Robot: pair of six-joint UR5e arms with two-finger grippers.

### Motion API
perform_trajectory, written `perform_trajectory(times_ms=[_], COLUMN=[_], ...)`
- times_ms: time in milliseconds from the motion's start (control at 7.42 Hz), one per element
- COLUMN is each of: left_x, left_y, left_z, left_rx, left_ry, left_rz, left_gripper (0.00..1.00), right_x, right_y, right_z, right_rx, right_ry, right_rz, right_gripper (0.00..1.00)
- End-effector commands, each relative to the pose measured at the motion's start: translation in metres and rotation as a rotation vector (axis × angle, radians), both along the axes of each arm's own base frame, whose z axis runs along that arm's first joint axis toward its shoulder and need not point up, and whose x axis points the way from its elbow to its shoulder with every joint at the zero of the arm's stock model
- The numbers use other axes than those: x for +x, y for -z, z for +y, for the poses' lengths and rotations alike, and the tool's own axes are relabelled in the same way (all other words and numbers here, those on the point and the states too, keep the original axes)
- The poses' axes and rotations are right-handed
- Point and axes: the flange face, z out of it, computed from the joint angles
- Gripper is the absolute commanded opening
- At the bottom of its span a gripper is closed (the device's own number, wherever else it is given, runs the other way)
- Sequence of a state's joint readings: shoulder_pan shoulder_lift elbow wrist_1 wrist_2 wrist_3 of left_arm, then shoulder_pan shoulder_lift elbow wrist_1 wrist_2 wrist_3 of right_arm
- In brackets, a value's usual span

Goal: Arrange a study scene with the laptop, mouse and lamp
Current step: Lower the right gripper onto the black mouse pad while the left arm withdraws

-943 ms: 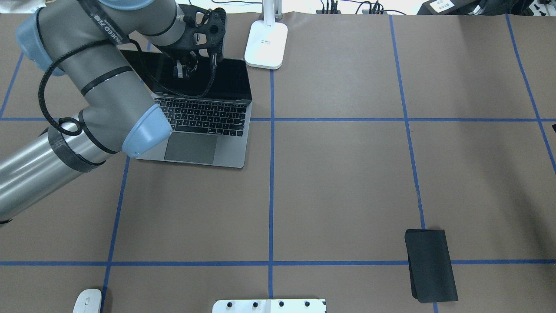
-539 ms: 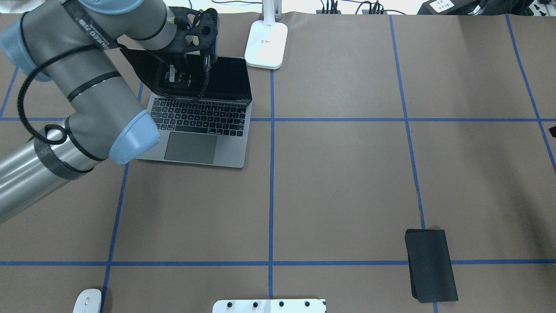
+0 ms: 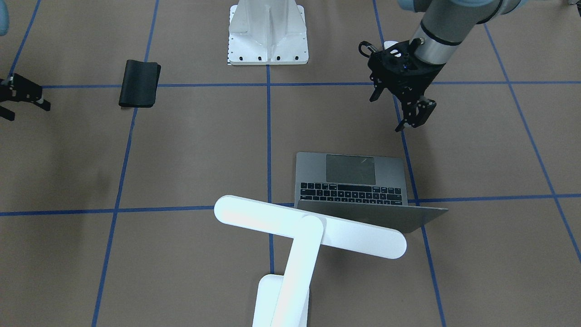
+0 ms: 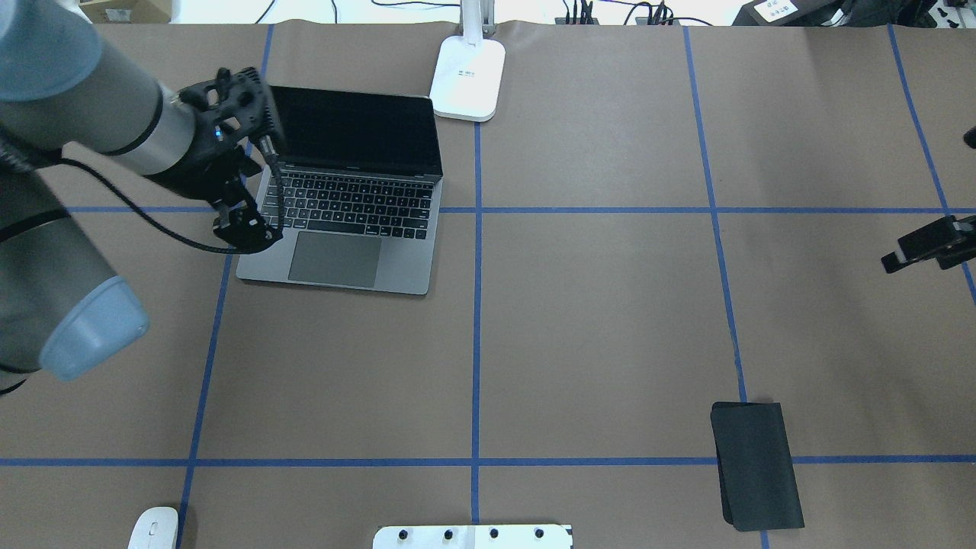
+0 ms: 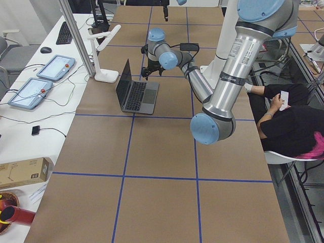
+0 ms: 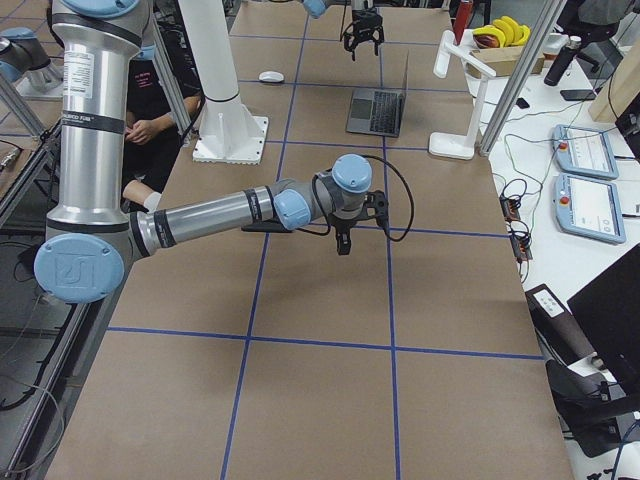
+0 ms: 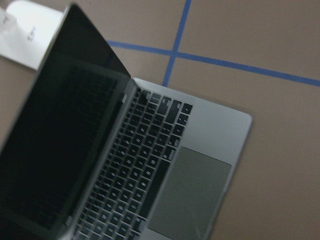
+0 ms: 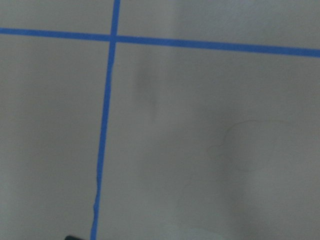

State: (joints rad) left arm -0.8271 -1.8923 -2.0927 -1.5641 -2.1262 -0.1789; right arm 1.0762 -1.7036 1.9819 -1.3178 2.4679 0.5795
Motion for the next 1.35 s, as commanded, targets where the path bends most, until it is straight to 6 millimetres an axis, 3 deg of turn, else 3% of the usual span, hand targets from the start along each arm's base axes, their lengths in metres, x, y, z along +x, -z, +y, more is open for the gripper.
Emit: perform_trajectory(times_ms=[0, 135, 269, 539, 943, 1212], left_x=[0.009, 0.049, 0.070, 0.018, 0.004, 0.003], left_y=[-0.029, -0.041, -0.039, -0.033, -0.069, -0.068], left_z=[0.049, 0.081, 0.108, 0.144, 0.151, 0.153], left_rx=[-0.419, -0.522, -0.552, -0.572, -0.620, -0.615], left_ry=[0.196, 0.256, 0.307, 0.263, 0.292, 0.287], left_rz=[0.008, -0.041, -0.053, -0.036, -0.114, -0.110], left_gripper=[1.00, 1.00, 1.00, 1.00, 1.00, 1.00], right_x=[-0.043, -0.053, -0.071, -0.118, -0.139, -0.146], right_y=[-0.006, -0.021, -0.020, -0.018, -0.029, -0.040], right_z=[0.049, 0.078, 0.095, 0.125, 0.148, 0.154], right_rx=[-0.005, -0.018, -0.048, -0.088, -0.102, -0.114], right_ry=[0.049, 0.051, 0.063, 0.071, 0.134, 0.157], right_rz=[-0.039, -0.046, -0.065, -0.029, 0.000, 0.020], right_gripper=[0.97, 0.96, 0.96, 0.97, 0.98, 0.97])
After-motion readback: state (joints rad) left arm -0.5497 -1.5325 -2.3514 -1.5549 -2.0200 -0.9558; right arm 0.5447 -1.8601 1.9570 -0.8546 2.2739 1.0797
